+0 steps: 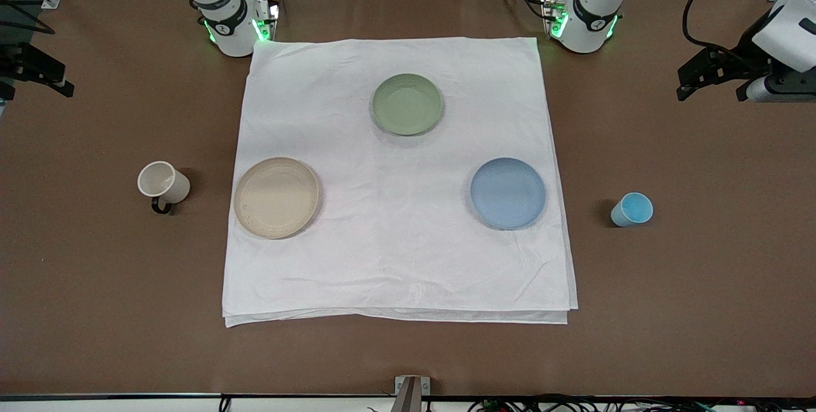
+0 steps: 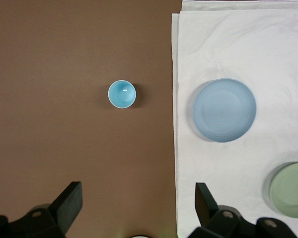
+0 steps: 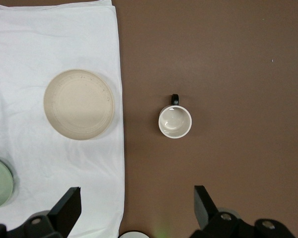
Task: Place blue cup in blue plate and white mug in gray plate
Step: 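Reach the left gripper toward the light-blue cup while the right gripper reaches the mug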
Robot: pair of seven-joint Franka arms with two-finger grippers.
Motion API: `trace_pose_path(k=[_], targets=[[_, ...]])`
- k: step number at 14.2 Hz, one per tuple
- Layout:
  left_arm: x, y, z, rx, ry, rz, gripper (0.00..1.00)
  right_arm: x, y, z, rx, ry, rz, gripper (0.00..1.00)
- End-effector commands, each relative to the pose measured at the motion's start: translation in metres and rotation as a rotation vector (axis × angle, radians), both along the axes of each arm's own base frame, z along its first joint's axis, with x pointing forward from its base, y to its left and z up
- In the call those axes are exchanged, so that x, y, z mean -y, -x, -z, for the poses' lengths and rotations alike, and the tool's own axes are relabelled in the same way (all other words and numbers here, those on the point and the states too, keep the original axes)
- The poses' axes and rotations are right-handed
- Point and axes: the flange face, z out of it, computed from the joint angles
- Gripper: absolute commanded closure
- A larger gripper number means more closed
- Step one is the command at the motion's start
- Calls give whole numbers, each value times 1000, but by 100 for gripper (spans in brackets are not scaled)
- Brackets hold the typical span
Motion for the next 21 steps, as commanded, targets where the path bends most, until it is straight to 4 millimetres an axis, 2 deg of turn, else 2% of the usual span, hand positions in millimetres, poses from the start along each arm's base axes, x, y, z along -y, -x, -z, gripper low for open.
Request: trace_pose_path(k=[1,3,6,9,11,12,13,15,16,17,18,19,20,21], targets=[[-6,-2,-4,2,-22,7,0,-1,2,2,10,-16,-12,0],[-18,-10,4,-11,-22,-14,0,-2,2,1,14,-16,-14,0],[-40,-36,42,-53,-54,-42,0,-1,3,3,1,-17,-9,0],[-74,-64,101,-77,-48,-97,0,0,4,4,-19,-17,-10,0],[-107,-76,158,-66,-41,-145,0,-1,-1,8,-22,-11,-12,0],[-108,-78,187,-44,-39,-144,0,2,-4,9,-10,1,-8,0],[-108,-80,216,-5,-35,-142,0,8,-14,19,-4,3,3,0],[-107,-82,274,30,-27,-135,0,28,-52,75,-59,-7,41,0],[-107,-80,297,18,-24,-134,0,46,-68,92,-55,-3,69,0],[-106,-76,320,-8,-22,-132,0,56,-82,109,-43,1,82,0],[-107,-74,338,-16,-19,-133,1,65,-88,119,-17,3,95,0],[-113,-69,356,-13,-17,-142,3,66,-92,143,-25,3,96,0],[-122,-66,368,-13,-15,-157,5,67,-94,175,-16,6,101,0],[-124,-64,378,-25,-14,-161,13,69,-93,213,23,13,109,0]])
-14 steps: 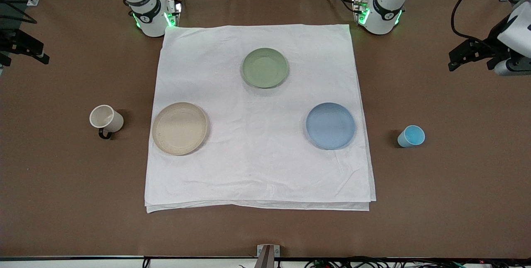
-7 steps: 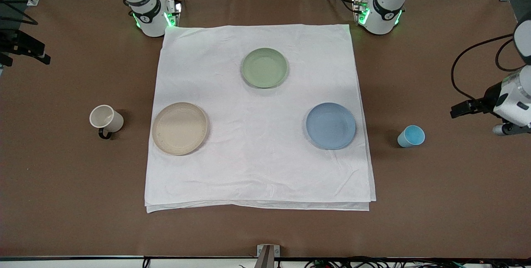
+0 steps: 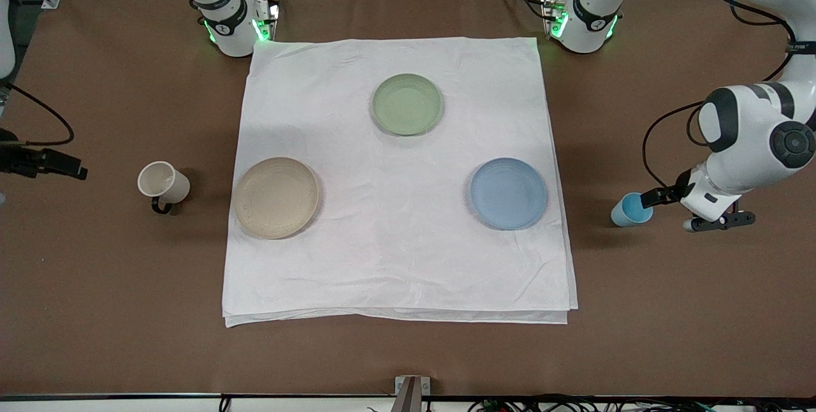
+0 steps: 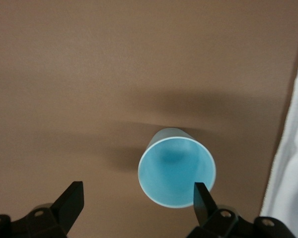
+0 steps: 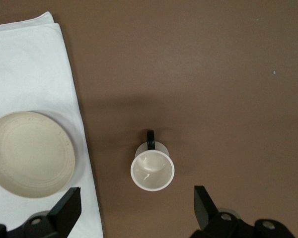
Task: Place blue cup in blue plate and white mug in gray plate
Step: 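Grasp the blue cup with the left gripper while the right gripper grasps the mug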
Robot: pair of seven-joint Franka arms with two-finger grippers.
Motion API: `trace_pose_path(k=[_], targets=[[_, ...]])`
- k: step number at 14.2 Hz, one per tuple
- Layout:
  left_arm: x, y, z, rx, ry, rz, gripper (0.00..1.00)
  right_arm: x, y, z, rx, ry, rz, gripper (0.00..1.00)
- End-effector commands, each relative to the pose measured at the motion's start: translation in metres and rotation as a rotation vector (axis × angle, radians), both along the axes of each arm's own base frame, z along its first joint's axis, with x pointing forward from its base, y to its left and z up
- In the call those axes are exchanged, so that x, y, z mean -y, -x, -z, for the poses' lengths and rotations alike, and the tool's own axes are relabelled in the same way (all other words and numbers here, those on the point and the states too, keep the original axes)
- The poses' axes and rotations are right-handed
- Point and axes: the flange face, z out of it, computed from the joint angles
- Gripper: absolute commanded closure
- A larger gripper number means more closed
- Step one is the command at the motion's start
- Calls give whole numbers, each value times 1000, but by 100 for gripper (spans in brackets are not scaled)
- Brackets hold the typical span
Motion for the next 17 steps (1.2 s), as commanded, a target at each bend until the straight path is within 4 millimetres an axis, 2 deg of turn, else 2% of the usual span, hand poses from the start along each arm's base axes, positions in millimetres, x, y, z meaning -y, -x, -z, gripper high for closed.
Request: trace_pose_path(k=[1,2,3,6,7,8,10,14,16,17], targets=[[-10,8,17,-8,-6,-1,24,2,8,81,61,2,12,0],[-11,9,21,-15,-4,-4,37,3,10,118,69,7,20,0],[-10,11,29,-30,-2,-2,54,2,12,146,66,9,21,0],[-7,9,32,-35,-1,2,94,8,12,193,13,4,31,0],[-5,7,27,-29,-1,6,100,10,12,205,4,3,35,0],[-4,7,24,-24,0,5,100,13,12,216,7,-6,50,0],[4,-3,0,17,-5,7,100,16,14,236,-18,-19,64,0],[53,-22,-54,52,19,33,100,15,29,264,-75,-30,63,2],[83,-27,-70,21,32,-1,100,13,36,271,-94,-35,63,8],[103,-24,-71,0,38,-26,100,13,41,276,-107,-37,63,11]])
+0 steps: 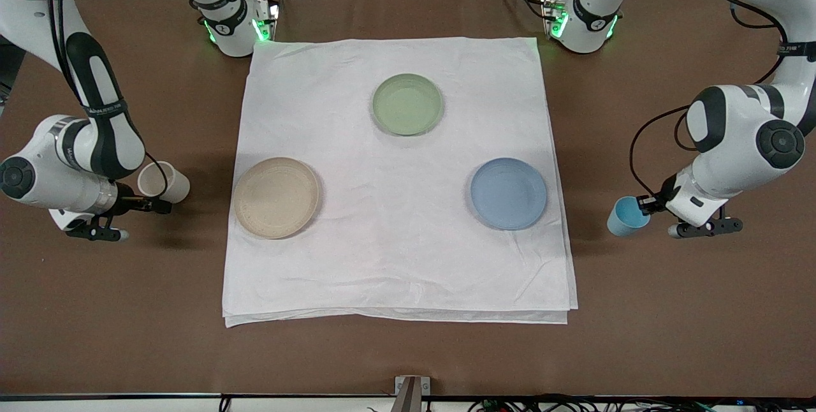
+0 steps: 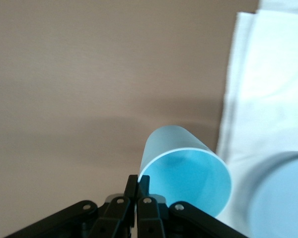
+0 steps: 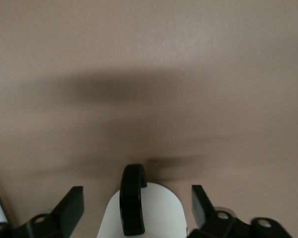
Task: Place blue cup in blue plate and white mug in gray plate
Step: 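Carry the blue cup onto the blue plate with the left gripper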
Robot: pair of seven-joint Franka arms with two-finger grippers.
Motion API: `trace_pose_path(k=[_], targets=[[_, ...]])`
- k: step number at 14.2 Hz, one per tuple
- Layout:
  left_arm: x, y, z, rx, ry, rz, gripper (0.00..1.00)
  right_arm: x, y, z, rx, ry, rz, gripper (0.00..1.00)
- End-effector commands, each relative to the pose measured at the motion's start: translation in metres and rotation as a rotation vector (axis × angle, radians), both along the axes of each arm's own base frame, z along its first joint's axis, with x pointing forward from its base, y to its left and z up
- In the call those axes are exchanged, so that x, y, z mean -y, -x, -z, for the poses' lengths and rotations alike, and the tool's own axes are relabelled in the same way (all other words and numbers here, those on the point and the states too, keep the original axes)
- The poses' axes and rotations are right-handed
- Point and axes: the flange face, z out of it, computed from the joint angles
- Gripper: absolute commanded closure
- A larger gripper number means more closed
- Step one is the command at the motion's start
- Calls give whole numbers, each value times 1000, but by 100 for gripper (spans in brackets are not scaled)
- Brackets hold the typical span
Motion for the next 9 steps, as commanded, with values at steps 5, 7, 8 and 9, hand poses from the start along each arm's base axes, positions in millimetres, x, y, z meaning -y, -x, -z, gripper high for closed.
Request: trace_pose_path(k=[5,7,8,9], targets=[[136,22,14,-102,40,-103,100,-6,24,11,-33,-27,9,53],[172,35,28,-132,30,-124,100,-6,23,11,-31,-26,8,84],[188,43,35,-150,21,-144,100,-7,21,10,-28,-26,6,95],[208,52,44,-169,12,-169,100,-8,20,8,-24,-24,6,98]])
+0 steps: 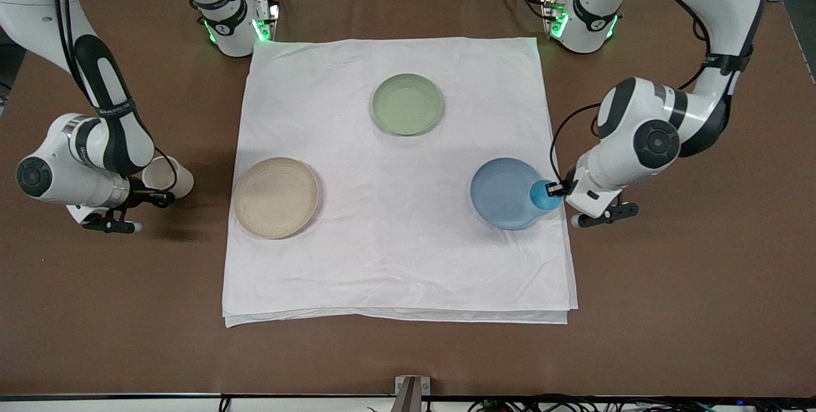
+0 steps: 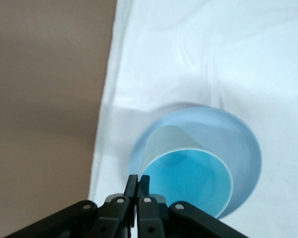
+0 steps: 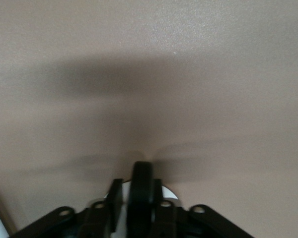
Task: Place blue cup in blue plate and white mug in gray plate
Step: 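Carry the blue cup onto the blue plate with the left gripper, then release the cup and raise the left gripper while the right gripper carries the mug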
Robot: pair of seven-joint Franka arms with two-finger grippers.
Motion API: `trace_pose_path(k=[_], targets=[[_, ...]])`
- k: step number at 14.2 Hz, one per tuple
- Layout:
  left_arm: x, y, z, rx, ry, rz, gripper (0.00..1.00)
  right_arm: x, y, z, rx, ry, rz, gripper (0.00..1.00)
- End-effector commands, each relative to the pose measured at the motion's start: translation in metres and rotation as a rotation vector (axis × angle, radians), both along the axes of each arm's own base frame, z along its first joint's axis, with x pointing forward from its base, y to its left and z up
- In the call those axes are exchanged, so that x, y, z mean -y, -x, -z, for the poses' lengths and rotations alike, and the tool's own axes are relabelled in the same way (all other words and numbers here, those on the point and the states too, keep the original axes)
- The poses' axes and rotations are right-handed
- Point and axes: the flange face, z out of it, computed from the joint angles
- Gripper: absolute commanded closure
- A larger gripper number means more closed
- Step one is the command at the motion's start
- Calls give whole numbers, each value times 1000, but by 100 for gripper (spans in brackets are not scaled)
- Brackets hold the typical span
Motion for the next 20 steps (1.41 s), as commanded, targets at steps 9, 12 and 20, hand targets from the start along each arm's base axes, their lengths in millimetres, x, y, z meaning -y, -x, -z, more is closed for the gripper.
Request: trace_pose_path(k=[9,12,20], targets=[[48,24,41,-77,-37,-38,25,-87,-40,-86,20,-15,52,100],[43,13,9,-24,-30,-56,0,-169,-42,-95,30,21,113,100],[-78,-56,-229,69,-26,-20,0,-251,-21,-55,105,61,190,100]])
